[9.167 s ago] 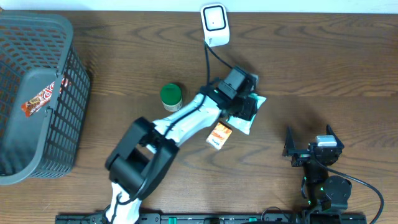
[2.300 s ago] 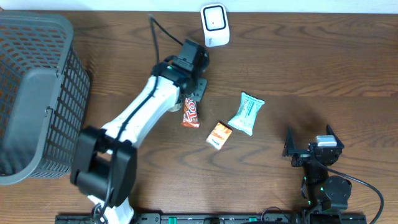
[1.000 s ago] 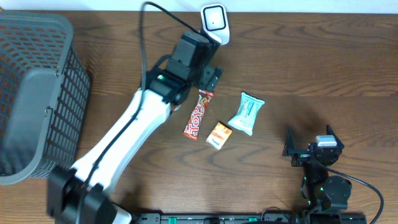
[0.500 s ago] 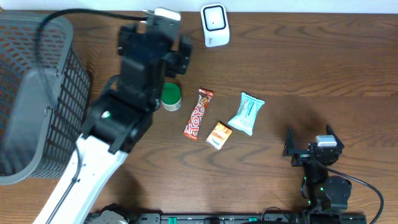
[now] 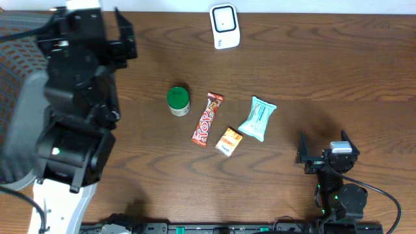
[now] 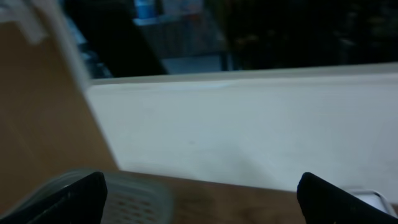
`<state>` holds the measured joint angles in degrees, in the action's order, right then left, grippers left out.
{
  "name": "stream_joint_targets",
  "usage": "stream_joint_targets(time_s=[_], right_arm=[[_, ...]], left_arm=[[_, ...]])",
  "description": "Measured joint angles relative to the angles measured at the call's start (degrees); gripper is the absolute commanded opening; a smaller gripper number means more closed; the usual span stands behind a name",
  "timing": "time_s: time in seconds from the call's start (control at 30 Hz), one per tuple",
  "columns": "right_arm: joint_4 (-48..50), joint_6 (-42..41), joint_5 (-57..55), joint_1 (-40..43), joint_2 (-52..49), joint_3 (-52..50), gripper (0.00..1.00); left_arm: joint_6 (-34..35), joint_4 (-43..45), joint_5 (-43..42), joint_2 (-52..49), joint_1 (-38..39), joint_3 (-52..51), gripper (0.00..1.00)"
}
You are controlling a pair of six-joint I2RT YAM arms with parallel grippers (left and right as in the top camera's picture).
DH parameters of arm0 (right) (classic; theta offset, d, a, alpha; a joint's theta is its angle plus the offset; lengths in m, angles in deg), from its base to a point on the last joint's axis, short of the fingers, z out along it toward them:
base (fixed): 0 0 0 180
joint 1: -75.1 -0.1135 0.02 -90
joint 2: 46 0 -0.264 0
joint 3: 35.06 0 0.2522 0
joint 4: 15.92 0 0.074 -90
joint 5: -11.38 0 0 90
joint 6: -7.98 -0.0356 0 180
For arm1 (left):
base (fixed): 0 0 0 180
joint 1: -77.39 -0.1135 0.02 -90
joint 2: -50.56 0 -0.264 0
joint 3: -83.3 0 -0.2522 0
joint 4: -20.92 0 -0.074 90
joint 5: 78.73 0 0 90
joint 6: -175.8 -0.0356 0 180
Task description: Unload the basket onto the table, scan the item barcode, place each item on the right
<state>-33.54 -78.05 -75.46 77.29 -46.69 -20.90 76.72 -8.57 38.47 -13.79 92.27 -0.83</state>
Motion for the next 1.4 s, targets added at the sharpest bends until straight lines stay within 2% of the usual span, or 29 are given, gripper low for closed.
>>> stream_joint_targets(time_s=[0.47,0.87,1.17,1.4], right_arm=[[0.0,-2.5,0.0,0.0,0.0,0.0,0.99],[0.0,-7.0,5.6,0.0,-0.8,0.1,0.99],[-5.0,-8.1,8.8,0.0,-6.6,4.4,0.99],[-7.1,-7.8,11.0,0.0,-15.6,11.1,0.99]], left_arm=[[-4.7,-1.9,0.2,0.0,-7.8,0.0,0.98],[-2.3,-2.4,0.2,1.4,-10.3,-0.1,0.98],[-0.2,-3.3,0.2,13.6,-10.3,-1.1,0.98],[0.2,-4.2,0.2,24.3,-10.3,-1.1,0.98]])
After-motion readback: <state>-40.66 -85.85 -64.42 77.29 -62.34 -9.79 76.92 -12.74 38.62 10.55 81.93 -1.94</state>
